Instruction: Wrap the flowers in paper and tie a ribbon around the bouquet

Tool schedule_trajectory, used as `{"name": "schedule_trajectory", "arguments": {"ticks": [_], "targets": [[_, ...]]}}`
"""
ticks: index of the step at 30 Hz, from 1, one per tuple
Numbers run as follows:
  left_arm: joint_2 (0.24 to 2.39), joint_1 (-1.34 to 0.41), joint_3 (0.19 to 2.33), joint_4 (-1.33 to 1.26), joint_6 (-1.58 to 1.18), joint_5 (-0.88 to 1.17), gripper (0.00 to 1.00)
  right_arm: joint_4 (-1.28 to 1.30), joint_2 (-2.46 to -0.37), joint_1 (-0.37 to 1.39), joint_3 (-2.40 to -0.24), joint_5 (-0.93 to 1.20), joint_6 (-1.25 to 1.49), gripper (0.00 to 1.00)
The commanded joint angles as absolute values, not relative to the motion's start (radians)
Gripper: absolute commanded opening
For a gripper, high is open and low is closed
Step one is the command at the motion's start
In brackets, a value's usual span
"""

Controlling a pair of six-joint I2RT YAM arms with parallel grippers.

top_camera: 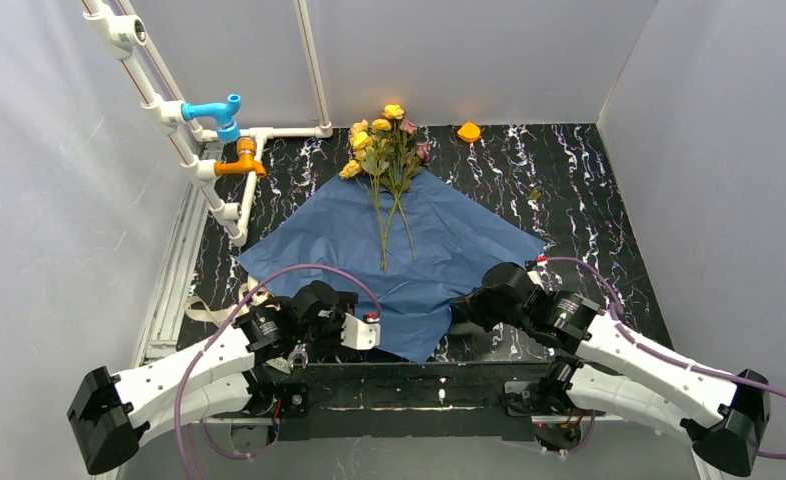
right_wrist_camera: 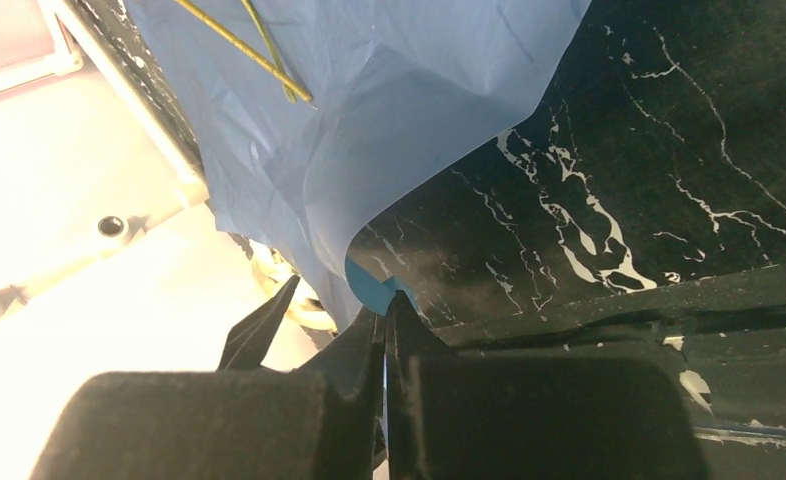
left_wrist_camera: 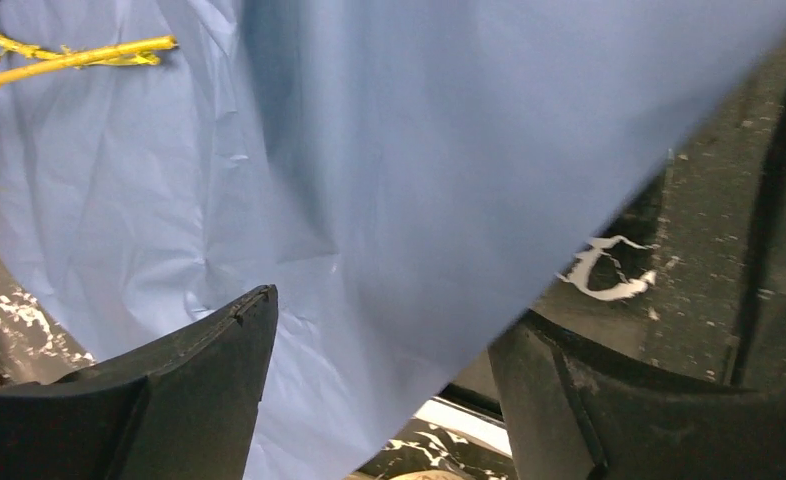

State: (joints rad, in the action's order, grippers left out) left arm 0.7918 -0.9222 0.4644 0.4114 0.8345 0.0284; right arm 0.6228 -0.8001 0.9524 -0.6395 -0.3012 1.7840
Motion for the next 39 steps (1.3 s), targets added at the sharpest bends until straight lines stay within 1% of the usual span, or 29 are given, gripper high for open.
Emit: {"name": "schedule_trajectory", "arguments": {"ticks": [1, 2, 4, 6, 8, 11, 12, 13, 14, 15, 16, 17, 18, 20, 24, 27, 30, 33, 36, 38, 39], "targets": [[0.839, -0.932, 0.463, 0.310, 0.851, -0.057, 0.66, 0.592, -0.773, 0.946, -0.640, -0.295, 1.804, 0.01], [0.850, -0.931, 0.463, 0.300, 0.849, -0.060, 0.62, 0.589, -0.767, 0.946, -0.635, -0.293, 1.806, 0.01], [0.875, -0.932, 0.462, 0.280, 0.838, -0.060, 0.56, 0.587, -0.759, 0.945, -0.631, -0.292, 1.807, 0.01], [0.894, -0.932, 0.466, 0.273, 0.824, -0.057, 0.47, 0.591, -0.751, 0.945, -0.628, -0.290, 1.807, 0.01], [0.894, -0.931, 0.476, 0.273, 0.817, -0.060, 0.31, 0.598, -0.746, 0.945, -0.625, -0.290, 1.808, 0.01], [0.878, -0.932, 0.483, 0.288, 0.815, -0.061, 0.00, 0.606, -0.736, 0.943, -0.616, -0.294, 1.804, 0.01], [0.871, -0.932, 0.483, 0.294, 0.810, -0.057, 0.00, 0.608, -0.733, 0.943, -0.614, -0.298, 1.793, 0.01], [0.864, -0.932, 0.484, 0.304, 0.805, -0.044, 0.00, 0.611, -0.729, 0.943, -0.613, -0.306, 1.775, 0.05], [0.858, -0.931, 0.484, 0.316, 0.800, -0.030, 0.00, 0.618, -0.728, 0.943, -0.611, -0.317, 1.752, 0.16], [0.854, -0.931, 0.483, 0.319, 0.787, -0.022, 0.00, 0.625, -0.725, 0.942, -0.607, -0.325, 1.721, 0.31], [0.852, -0.931, 0.486, 0.329, 0.778, -0.011, 0.00, 0.626, -0.721, 0.943, -0.601, -0.337, 1.677, 0.49], [0.853, -0.931, 0.491, 0.341, 0.772, -0.002, 0.00, 0.625, -0.718, 0.943, -0.595, -0.349, 1.622, 0.63], [0.855, -0.931, 0.493, 0.342, 0.760, 0.000, 0.00, 0.624, -0.717, 0.943, -0.588, -0.357, 1.570, 0.72], [0.863, -0.932, 0.497, 0.350, 0.746, 0.000, 0.00, 0.621, -0.729, 0.943, -0.593, -0.363, 1.385, 0.79], [0.880, -0.931, 0.501, 0.360, 0.730, 0.042, 0.00, 0.716, -0.787, 0.943, -0.695, -0.361, 1.095, 0.81], [0.889, -0.932, 0.506, 0.363, 0.721, 0.055, 0.00, 0.693, -0.824, 0.943, -0.789, -0.325, 0.889, 0.78], [0.896, -0.931, 0.508, 0.370, 0.720, 0.064, 0.00, 0.587, -0.889, 0.943, -0.896, -0.262, 0.727, 0.71], [0.889, -0.931, 0.503, 0.374, 0.720, 0.065, 0.00, 0.511, -1.002, 0.944, -0.995, -0.211, 0.634, 0.61], [0.860, -0.932, 0.492, 0.367, 0.712, 0.071, 0.00, 0.427, -1.178, 0.943, -1.064, -0.049, 0.562, 0.51], [0.843, -0.932, 0.485, 0.364, 0.712, 0.069, 0.00, 0.385, -1.310, 0.943, -1.103, 0.088, 0.526, 0.43], [0.838, -0.931, 0.482, 0.362, 0.712, 0.068, 0.00, 0.363, -1.372, 0.943, -1.117, 0.158, 0.508, 0.40]]}}
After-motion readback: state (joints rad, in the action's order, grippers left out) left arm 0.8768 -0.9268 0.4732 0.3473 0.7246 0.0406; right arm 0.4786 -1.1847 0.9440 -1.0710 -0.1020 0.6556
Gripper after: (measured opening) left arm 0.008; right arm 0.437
